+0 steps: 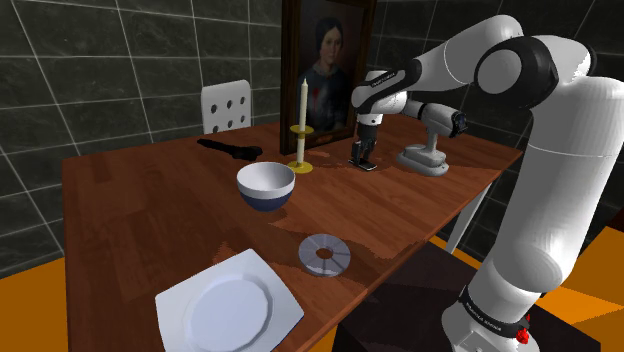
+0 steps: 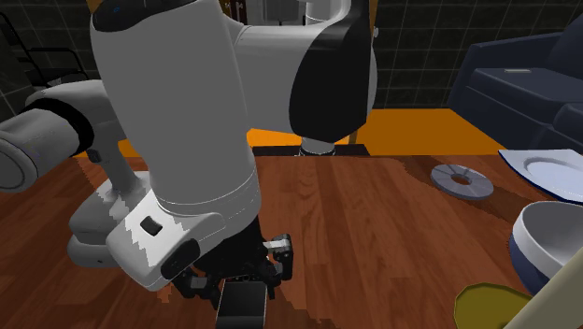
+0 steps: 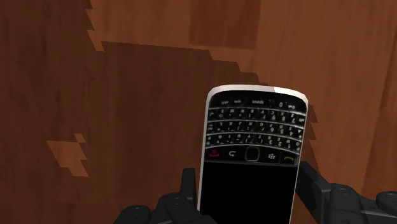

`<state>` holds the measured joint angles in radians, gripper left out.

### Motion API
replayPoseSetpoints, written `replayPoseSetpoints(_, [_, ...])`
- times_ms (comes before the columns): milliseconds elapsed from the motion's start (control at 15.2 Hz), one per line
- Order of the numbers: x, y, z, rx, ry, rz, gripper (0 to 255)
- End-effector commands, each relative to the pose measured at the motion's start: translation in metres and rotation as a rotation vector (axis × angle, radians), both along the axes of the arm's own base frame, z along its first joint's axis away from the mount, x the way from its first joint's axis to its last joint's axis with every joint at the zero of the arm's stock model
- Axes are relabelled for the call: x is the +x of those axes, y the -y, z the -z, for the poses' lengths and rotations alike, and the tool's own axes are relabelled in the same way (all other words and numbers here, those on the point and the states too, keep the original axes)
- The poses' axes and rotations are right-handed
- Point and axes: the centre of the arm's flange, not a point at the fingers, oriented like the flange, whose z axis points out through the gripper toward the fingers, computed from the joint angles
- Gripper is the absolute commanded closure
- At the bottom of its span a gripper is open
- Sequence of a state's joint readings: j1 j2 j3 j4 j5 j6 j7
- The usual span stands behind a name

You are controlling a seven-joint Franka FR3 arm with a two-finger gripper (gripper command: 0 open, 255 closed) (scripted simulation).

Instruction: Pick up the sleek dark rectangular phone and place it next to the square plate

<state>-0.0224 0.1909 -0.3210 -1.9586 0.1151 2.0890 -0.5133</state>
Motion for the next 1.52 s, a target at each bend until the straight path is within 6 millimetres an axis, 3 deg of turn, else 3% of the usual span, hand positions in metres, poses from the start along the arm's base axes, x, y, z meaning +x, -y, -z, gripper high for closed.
replayPoseSetpoints(0, [0.000, 0.000, 0.001, 0.000, -0.001, 0.000, 255])
replayPoseSetpoints(264, [0.000, -0.001, 0.001, 0.000, -0.001, 0.000, 255])
replayPoseSetpoints(1452, [0.000, -0.001, -0.094, 0.000, -0.001, 0.000, 255])
